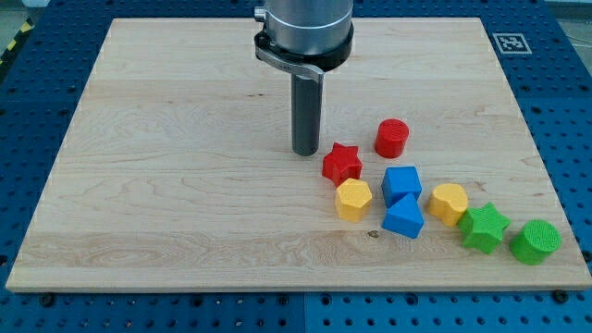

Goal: Move the red star right to the red circle

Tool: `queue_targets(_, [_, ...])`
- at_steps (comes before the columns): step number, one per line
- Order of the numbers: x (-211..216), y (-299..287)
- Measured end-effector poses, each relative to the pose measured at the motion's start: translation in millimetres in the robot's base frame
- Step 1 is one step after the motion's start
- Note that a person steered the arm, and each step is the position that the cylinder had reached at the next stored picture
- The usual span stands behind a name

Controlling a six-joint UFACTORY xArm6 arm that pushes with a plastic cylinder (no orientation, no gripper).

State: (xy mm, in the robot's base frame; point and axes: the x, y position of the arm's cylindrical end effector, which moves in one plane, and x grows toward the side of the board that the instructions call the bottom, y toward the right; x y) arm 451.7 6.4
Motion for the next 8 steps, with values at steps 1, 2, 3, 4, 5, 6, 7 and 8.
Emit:
queue_targets(1, [-19,2])
queue_targets(2, [-27,2])
queue_targets(3, [-12,2])
queue_targets(4, [11,2])
queue_targets(5, [38,8])
queue_targets(6, [49,25])
queue_targets(7, [49,48])
queue_targets(8, [49,73])
